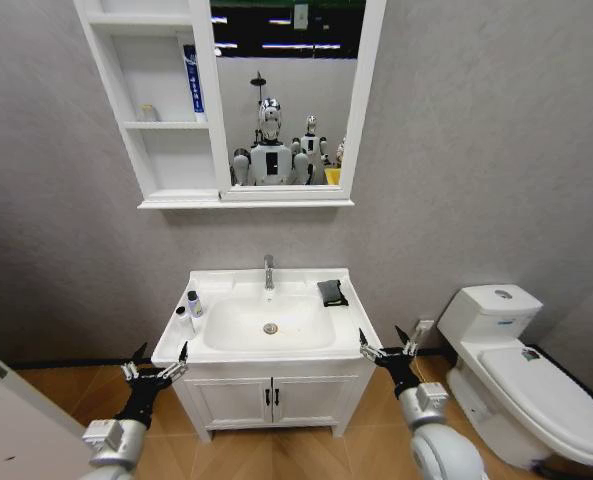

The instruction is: Move facial cleanser and shampoo from washbasin to cabinet, then wipe washbasin with towel.

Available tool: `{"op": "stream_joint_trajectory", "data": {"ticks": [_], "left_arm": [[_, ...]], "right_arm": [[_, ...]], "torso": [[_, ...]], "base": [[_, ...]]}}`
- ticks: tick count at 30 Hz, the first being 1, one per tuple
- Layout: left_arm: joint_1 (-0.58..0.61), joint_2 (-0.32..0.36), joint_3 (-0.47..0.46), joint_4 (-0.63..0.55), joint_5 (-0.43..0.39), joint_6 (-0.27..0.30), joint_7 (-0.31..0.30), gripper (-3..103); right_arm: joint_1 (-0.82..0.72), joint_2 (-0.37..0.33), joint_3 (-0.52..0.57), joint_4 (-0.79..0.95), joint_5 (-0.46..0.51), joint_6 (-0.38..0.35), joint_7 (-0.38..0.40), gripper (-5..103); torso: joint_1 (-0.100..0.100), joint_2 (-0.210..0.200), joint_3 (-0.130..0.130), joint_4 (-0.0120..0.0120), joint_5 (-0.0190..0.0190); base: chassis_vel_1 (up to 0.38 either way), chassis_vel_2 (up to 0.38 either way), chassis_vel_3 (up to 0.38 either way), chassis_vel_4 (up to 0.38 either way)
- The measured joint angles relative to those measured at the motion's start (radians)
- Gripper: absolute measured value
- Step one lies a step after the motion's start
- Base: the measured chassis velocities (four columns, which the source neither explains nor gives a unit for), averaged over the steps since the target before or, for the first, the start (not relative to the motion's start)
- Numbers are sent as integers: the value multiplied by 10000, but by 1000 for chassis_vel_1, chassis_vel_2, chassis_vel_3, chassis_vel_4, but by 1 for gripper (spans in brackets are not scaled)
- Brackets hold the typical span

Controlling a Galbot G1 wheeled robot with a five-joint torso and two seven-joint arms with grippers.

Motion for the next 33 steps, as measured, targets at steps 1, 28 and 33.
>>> {"op": "stream_joint_trajectory", "data": {"ticks": [1, 28, 33], "left_arm": [[-157, -1, 65, 343, -1, -171, 0, 100], [-3779, 733, 1443, 4470, 33, 314, -1220, 100], [-4525, 840, 1472, 5142, 45, 306, -1299, 100]], "right_arm": [[250, -31, -8, -238, 28, 0, -60, 100], [1530, -395, 156, -1339, 800, -268, -330, 100], [1441, -379, 177, -1274, 801, -240, -308, 100]], "torso": [[0, 0, 0, -1, 1], [-2, 1, -1, -1, -3], [-3, 1, -1, -2, -2]], "base": [[0, 0, 0, 0], [0, 0, 0, 0], [0, 0, 0, 0]]}}
